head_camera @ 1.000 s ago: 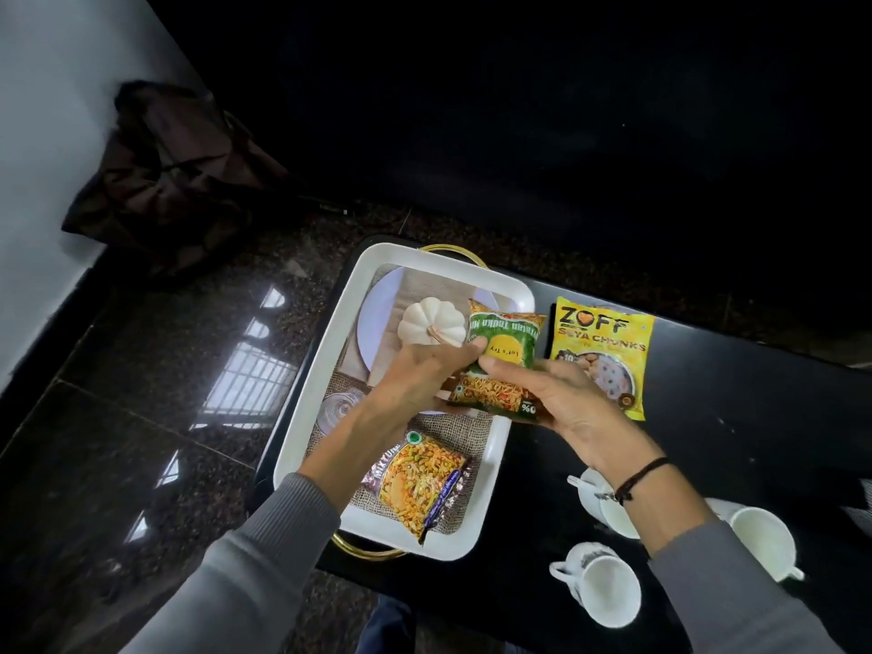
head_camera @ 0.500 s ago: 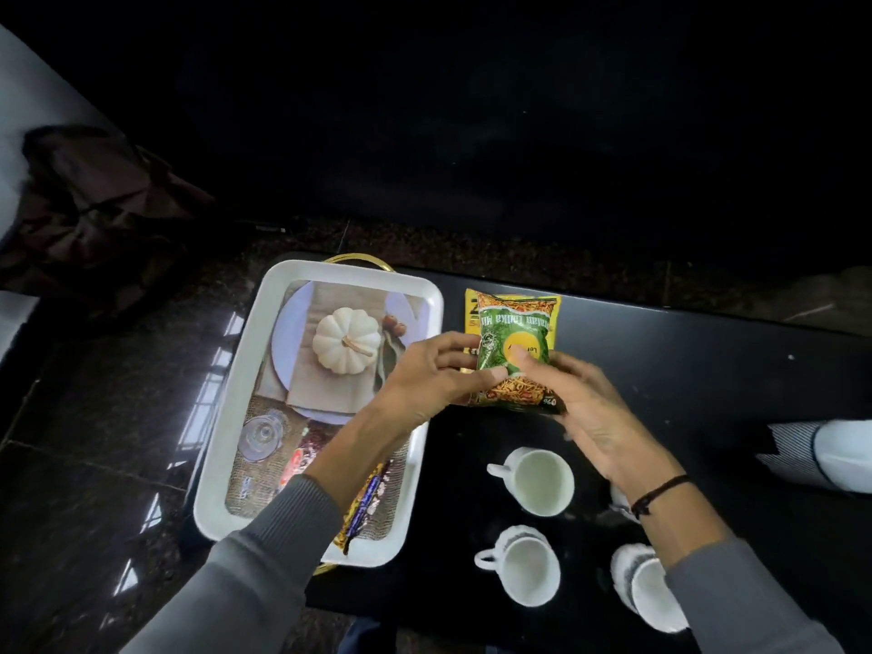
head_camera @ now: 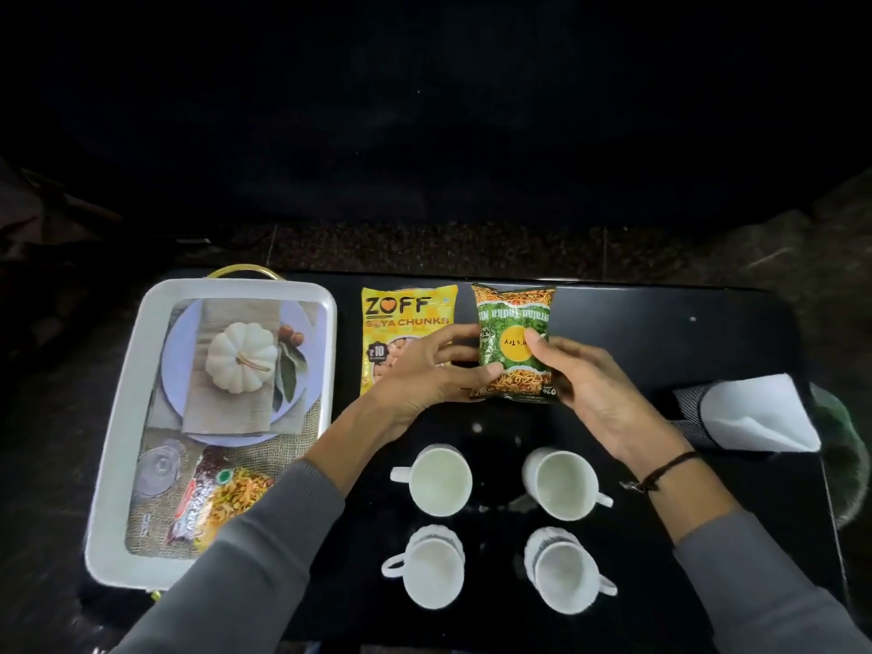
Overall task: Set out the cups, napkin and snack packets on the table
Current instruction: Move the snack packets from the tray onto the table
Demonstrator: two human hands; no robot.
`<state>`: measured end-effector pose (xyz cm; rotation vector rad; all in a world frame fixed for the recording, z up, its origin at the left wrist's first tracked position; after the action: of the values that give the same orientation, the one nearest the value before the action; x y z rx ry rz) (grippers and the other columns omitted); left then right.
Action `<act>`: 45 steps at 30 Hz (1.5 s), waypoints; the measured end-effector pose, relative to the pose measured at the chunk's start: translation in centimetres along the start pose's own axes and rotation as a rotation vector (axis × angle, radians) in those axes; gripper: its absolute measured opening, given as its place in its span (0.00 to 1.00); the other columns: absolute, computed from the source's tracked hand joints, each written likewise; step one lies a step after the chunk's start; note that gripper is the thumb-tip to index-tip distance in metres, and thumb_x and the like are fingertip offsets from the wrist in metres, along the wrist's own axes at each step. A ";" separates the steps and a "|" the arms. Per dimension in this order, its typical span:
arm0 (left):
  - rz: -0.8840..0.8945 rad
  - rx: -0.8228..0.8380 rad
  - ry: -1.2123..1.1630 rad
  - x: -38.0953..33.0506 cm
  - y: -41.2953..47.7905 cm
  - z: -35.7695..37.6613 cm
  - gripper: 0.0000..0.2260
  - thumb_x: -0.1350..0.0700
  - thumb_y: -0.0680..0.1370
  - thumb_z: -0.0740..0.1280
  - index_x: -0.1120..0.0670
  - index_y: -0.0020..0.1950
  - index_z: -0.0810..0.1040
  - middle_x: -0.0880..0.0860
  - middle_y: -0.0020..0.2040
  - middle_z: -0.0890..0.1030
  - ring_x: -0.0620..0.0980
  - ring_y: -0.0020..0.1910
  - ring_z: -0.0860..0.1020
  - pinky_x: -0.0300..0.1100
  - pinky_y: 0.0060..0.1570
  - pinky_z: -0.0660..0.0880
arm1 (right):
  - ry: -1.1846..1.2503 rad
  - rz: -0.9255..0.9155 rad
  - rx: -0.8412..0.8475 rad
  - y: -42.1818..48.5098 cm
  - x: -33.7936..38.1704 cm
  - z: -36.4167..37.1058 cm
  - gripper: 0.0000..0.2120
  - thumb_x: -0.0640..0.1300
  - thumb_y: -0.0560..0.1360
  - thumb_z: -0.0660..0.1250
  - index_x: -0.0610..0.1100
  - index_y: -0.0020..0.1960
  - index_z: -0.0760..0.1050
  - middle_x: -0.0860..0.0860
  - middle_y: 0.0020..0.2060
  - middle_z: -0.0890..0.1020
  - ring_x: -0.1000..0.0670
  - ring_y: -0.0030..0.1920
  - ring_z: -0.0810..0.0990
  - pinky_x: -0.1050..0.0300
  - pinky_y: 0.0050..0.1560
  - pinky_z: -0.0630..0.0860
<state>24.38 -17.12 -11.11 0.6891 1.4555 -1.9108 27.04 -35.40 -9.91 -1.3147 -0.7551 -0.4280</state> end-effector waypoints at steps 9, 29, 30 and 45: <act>-0.004 0.034 -0.007 -0.1 1.6 1.5 0.22 0.62 0.73 0.77 0.45 0.63 0.79 0.53 0.56 0.86 0.51 0.56 0.85 0.48 0.53 0.83 | 0.071 -0.041 -0.011 1.2 -0.1 -1.8 0.15 0.50 0.72 0.77 0.46 0.55 0.83 0.49 0.51 0.88 0.51 0.54 0.86 0.58 0.53 0.79; -0.016 -0.288 -0.027 0.4 3.5 1.0 0.20 0.57 0.74 0.77 0.57 0.64 0.79 0.54 0.54 0.87 0.46 0.51 0.85 0.40 0.52 0.80 | -0.035 0.042 0.008 2.8 -2.4 -2.2 0.20 0.48 0.69 0.80 0.44 0.59 0.82 0.51 0.50 0.89 0.52 0.54 0.86 0.59 0.52 0.77; -0.002 -0.293 0.019 0.4 3.4 1.1 0.20 0.58 0.74 0.77 0.58 0.65 0.79 0.53 0.55 0.86 0.43 0.49 0.85 0.36 0.48 0.79 | -0.049 0.035 -0.016 2.9 -2.5 -2.2 0.21 0.48 0.69 0.80 0.45 0.60 0.81 0.50 0.50 0.88 0.52 0.54 0.86 0.58 0.53 0.78; 0.091 -0.408 0.451 -1.2 2.7 1.1 0.23 0.59 0.77 0.75 0.60 0.71 0.74 0.57 0.64 0.82 0.50 0.62 0.81 0.36 0.60 0.76 | -0.529 -0.168 -0.231 3.6 -0.6 -1.9 0.22 0.60 0.72 0.74 0.50 0.62 0.82 0.58 0.51 0.85 0.61 0.51 0.82 0.65 0.50 0.75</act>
<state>27.17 -18.55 -11.69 1.0052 1.9759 -1.3745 29.47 -36.48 -13.00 -1.6118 -1.2933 -0.3063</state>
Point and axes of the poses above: each hand's wrist, its own y-axis towards the middle knuckle, its own z-axis out of the palm, x = y × z, the point moved 7 cm from there along y, towards the middle knuckle
